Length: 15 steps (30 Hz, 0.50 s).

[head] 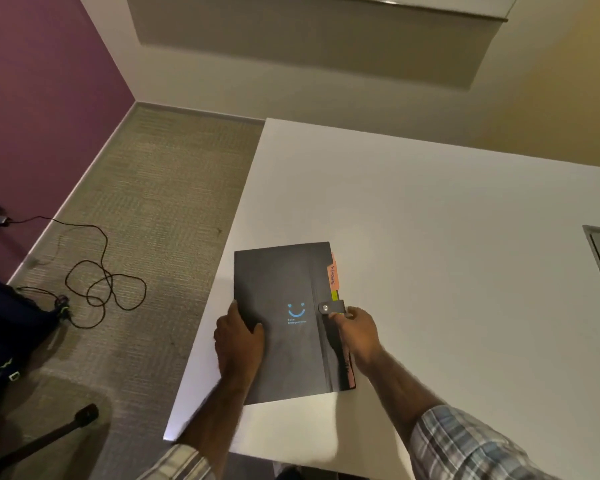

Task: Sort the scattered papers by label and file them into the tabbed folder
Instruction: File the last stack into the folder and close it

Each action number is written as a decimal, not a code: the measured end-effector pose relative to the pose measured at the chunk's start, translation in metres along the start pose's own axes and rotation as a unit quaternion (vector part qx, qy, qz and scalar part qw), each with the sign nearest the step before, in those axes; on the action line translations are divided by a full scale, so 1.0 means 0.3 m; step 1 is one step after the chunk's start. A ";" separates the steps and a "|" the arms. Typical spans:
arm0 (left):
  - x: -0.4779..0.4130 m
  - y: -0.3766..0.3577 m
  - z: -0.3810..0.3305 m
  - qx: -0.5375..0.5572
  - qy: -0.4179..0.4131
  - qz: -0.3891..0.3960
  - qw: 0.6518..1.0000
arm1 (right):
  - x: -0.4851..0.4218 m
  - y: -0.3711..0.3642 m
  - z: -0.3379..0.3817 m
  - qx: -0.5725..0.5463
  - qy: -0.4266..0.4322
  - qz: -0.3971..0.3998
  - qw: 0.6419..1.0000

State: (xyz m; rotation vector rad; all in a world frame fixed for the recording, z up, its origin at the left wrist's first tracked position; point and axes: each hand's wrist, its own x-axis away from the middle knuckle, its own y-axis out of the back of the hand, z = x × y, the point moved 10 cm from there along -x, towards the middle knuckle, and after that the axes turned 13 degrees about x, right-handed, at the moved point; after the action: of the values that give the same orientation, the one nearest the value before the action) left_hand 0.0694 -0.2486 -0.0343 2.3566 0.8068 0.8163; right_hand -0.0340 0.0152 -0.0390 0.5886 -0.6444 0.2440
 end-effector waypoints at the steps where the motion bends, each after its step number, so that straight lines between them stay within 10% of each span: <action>1: -0.014 0.006 0.009 0.033 0.027 -0.001 0.999 | -0.001 0.005 -0.004 -0.033 -0.013 0.014 0.999; 15: 0.026 -0.255 -0.383 0.180 0.007 0.088 0.980 | -0.008 0.567 -0.078 0.045 -0.030 -0.165 0.985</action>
State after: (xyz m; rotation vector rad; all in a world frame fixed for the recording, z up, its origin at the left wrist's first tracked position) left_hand -0.0310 -0.1599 -0.0004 2.7768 0.8176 0.8149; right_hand -0.0905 0.1666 0.0188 0.7817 -0.5855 -0.0549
